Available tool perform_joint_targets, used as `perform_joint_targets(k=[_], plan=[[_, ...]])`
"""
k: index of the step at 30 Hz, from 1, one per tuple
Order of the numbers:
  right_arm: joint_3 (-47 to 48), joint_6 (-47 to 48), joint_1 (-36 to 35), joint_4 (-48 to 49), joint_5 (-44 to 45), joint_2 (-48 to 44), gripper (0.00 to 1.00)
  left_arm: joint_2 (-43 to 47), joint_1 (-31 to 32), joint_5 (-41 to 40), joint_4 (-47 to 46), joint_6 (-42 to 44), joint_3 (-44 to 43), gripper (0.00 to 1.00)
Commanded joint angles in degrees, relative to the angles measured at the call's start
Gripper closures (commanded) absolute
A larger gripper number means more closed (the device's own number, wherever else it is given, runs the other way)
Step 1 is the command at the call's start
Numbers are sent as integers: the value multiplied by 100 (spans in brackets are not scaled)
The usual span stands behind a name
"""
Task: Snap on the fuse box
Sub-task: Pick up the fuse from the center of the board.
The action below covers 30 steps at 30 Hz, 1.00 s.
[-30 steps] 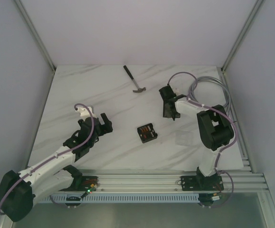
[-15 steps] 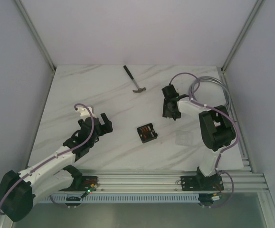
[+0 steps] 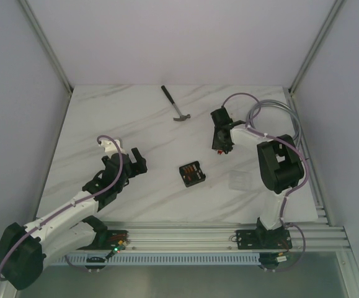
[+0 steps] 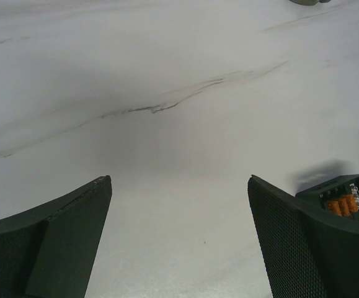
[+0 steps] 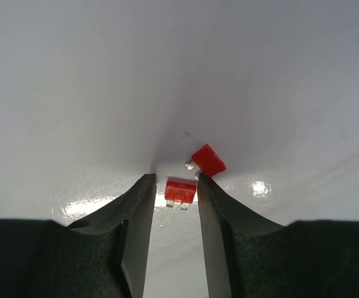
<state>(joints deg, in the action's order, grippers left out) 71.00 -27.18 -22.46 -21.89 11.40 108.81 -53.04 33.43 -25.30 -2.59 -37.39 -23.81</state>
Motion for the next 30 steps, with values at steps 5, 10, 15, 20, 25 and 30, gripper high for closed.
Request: perform_joint_targets(k=[5,10,15,20,25,30], plan=[[83,148,-4,-190,-363,174,66,-100,-34,-15,-66,47,-119,0],[117,401,-13,-447,-457,129,63,-110,-38,-18,-73,49,-115,0],[316,834,0,-752,-673,217,59,-112,-34,3,-75,47,-119,0],[509,1074,36,-883,-791,395,58,-63,-33,-2,-74,48,-111,0],[609,1149,120,-901,-845,602,59,-32,-31,-1,-73,58,-98,0],[624,1195,154,-956,-903,682,60,-31,-34,6,-73,66,-107,0]])
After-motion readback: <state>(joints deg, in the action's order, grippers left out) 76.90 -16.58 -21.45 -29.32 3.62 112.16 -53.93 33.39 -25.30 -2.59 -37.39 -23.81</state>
